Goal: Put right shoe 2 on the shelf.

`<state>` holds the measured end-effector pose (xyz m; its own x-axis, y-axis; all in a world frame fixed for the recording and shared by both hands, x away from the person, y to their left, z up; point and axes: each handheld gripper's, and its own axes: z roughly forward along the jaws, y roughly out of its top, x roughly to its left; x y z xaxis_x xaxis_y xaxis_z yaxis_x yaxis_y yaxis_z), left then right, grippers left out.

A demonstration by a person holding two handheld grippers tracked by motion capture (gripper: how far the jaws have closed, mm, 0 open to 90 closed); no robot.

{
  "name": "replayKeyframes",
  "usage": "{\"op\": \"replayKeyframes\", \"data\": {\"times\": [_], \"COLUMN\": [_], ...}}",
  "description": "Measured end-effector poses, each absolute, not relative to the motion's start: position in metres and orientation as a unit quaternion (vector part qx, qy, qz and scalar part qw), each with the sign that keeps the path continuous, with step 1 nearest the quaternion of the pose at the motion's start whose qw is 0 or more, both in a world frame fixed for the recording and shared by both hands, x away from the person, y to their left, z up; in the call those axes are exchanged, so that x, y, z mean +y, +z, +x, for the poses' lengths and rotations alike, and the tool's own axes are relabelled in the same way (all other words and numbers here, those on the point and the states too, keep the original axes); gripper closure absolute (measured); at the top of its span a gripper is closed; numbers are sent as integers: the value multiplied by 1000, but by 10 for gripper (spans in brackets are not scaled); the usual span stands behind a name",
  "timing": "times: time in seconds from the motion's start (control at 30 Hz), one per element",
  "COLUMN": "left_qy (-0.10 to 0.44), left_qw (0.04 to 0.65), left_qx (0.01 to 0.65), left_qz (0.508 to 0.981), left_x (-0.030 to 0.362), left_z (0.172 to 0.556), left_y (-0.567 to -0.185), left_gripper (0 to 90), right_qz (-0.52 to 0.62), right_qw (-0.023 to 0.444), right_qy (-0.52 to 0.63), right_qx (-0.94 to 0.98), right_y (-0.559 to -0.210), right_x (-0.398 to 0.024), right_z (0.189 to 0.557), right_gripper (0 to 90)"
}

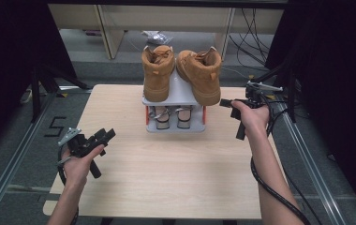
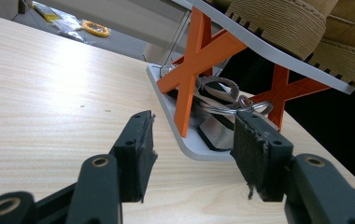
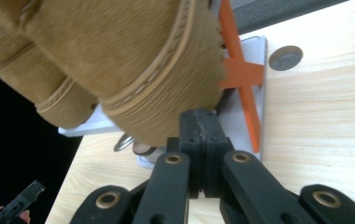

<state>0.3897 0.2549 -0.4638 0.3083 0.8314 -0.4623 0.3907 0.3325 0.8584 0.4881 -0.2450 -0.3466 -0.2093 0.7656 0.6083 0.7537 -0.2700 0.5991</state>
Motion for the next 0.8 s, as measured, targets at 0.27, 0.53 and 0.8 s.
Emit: {"op": "replayKeyframes", "data": {"times": [0.27, 0.53, 0.8], "left_qy": [185, 183, 183], "left_qw": [597, 598, 596], "left_qx": [559, 557, 557], "left_qz": [545, 546, 548], "left_x": [256, 254, 253], "left_z": [390, 390, 390], "left_y": [-463, -465, -465], "left_gripper": [475, 475, 475], "right_qz": [621, 617, 623], "right_qw": [9, 22, 7], "right_qy": [490, 490, 494], "right_qx": [612, 615, 606], "right_y": [-348, -349, -346], "right_x": [-236, -235, -228], "right_z": [488, 488, 489], "right_gripper": [900, 900, 900]}}
